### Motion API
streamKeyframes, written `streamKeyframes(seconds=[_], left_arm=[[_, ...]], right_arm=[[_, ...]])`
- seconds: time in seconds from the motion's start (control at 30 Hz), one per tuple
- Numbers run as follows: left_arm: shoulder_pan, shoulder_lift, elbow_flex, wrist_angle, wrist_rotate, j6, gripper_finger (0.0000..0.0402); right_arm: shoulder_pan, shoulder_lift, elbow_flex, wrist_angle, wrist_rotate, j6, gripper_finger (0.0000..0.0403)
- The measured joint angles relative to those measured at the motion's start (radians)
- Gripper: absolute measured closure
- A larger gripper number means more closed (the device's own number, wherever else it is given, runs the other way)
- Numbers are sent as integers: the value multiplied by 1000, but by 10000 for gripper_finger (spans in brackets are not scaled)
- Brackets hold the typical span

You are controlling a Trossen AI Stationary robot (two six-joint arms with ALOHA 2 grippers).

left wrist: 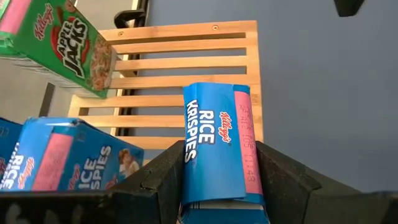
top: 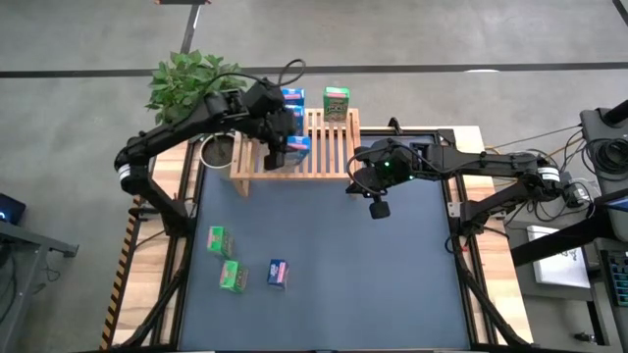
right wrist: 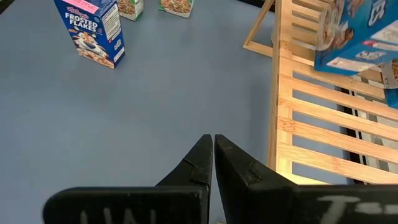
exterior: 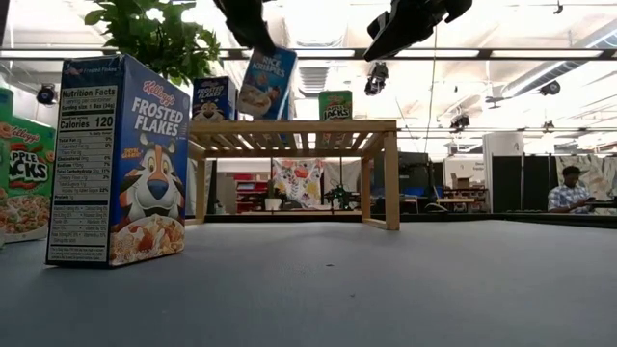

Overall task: Stack cereal on shelf
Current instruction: Put the light blue cereal box on the shelf aligned with the light blue cereal boxes

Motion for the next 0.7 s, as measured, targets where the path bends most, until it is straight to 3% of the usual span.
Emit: streamKeyframes(seconds=[0.4,0.7], left_arm=[[6,10,-10,62,0,-8,240],[7,-42,-105,141,4,-9,240]], right_arm=[[0,0,0,0,0,-2,394],[0,0,-1,-6,0,-2,394]])
